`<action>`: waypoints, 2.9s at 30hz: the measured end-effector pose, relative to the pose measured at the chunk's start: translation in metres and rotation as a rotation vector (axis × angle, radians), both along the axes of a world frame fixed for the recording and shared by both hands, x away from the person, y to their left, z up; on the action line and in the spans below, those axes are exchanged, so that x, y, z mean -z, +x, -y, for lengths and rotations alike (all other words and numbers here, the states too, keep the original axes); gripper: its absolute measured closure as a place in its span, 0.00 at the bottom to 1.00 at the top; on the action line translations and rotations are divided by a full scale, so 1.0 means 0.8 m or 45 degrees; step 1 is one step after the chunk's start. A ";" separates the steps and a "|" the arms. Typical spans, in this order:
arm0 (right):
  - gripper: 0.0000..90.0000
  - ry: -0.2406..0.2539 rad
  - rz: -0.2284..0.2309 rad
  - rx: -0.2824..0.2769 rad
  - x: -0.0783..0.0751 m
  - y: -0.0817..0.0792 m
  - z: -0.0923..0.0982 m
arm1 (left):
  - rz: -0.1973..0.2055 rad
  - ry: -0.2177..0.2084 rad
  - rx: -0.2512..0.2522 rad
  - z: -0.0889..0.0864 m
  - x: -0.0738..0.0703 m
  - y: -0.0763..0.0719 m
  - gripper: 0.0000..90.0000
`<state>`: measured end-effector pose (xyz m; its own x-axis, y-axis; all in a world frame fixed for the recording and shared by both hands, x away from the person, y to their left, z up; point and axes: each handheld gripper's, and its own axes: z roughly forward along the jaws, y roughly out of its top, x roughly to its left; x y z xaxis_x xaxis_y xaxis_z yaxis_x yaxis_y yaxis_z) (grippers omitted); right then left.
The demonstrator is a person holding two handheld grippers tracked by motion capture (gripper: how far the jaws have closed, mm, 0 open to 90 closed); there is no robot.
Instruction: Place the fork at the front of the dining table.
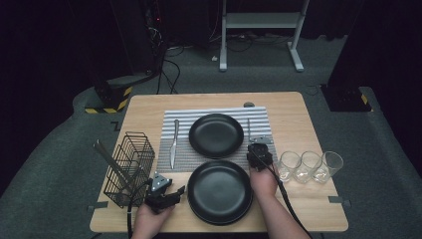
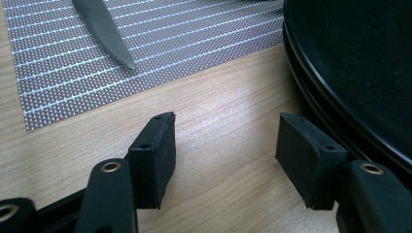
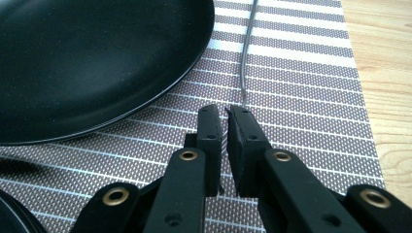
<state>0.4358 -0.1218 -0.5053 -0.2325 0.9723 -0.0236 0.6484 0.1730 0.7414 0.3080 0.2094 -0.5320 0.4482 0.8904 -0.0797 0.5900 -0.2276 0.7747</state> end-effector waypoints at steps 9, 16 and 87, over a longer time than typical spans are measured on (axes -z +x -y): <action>0.88 0.013 -0.001 0.011 0.005 -0.004 0.004 | 0.002 0.004 0.001 0.000 0.000 0.000 0.44; 0.75 0.058 -0.005 0.026 0.003 -0.001 0.006 | 0.001 0.004 0.003 0.000 0.000 0.000 0.44; 0.87 0.044 0.009 -0.068 -0.005 -0.001 -0.005 | 0.002 0.011 0.005 0.001 0.000 0.000 0.44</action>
<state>0.4353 -0.1179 -0.5013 -0.2841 0.9588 0.0077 0.6337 0.1818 0.7519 0.3080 0.2087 -0.5319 0.4515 0.8894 -0.0717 0.5881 -0.2362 0.7735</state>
